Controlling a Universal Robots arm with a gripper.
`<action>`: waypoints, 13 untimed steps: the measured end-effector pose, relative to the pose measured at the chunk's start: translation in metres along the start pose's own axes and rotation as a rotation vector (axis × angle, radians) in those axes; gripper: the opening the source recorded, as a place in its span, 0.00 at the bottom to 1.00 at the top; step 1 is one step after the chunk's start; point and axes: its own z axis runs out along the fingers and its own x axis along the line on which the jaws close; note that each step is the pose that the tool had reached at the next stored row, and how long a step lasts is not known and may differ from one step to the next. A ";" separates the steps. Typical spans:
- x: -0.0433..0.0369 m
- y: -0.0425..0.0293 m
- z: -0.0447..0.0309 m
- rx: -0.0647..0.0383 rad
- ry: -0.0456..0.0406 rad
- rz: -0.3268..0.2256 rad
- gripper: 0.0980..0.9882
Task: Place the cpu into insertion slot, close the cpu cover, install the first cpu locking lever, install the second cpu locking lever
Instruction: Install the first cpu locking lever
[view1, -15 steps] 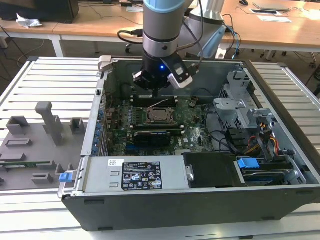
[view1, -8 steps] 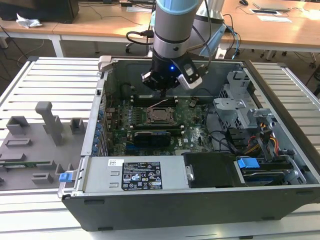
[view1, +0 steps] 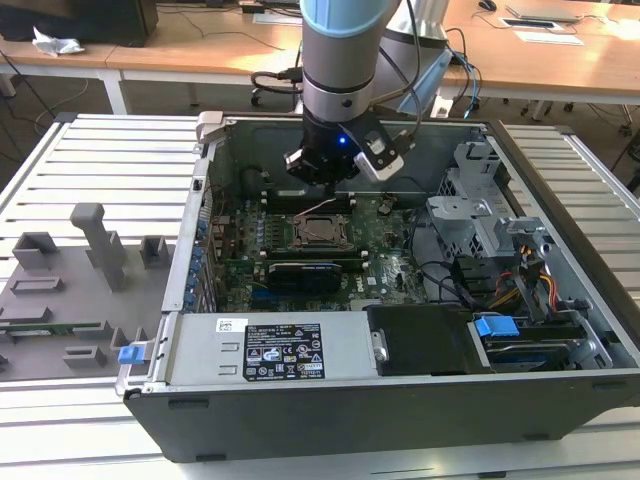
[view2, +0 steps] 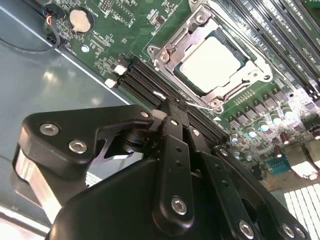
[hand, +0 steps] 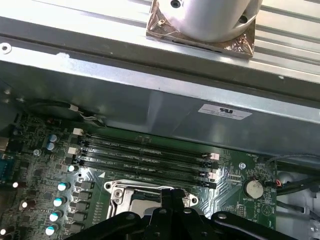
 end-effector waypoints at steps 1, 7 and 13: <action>0.0008 -0.0001 0.0010 0.000 -0.0025 -0.001 0.01; 0.0059 -0.0009 0.0088 0.003 -0.0190 -0.005 0.01; 0.0094 0.0019 0.0162 0.008 -0.0273 -0.008 0.01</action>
